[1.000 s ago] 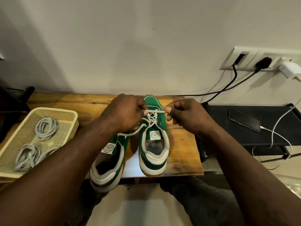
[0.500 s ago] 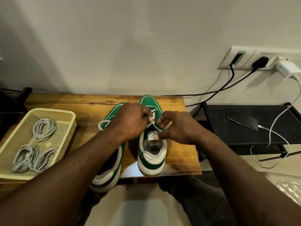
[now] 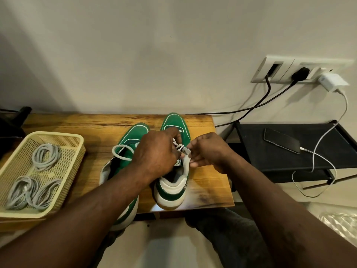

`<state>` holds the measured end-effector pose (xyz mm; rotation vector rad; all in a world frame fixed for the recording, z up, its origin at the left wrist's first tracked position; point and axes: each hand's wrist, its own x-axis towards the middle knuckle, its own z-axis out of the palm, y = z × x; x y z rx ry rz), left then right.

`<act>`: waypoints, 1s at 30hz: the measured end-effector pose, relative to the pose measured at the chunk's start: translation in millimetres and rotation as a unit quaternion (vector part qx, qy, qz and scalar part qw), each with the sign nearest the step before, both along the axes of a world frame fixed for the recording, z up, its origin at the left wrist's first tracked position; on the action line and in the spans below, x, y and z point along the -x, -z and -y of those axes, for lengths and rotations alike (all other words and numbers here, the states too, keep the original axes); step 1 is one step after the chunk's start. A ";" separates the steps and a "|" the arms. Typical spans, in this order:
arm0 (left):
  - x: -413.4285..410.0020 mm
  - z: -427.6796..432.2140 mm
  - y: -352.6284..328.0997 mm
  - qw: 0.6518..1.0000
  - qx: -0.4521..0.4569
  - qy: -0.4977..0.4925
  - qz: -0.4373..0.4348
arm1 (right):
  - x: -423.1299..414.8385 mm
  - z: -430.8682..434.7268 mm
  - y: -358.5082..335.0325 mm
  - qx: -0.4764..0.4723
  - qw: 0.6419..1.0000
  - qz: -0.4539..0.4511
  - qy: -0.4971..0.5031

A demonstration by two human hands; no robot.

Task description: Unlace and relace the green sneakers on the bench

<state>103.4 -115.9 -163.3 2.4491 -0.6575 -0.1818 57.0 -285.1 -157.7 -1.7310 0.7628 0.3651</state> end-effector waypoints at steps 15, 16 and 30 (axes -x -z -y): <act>2.8 8.4 10.5 0.997 -0.075 -0.026 0.003 | 1.1 -6.9 8.1 0.059 0.997 0.053 -0.022; 4.1 9.1 11.0 0.996 -0.091 -0.017 0.012 | 1.0 -6.9 8.8 0.062 0.996 0.054 -0.024; 10.8 15.2 14.0 0.987 -0.145 -0.004 0.065 | 0.5 -4.1 13.3 0.049 0.997 0.065 -0.020</act>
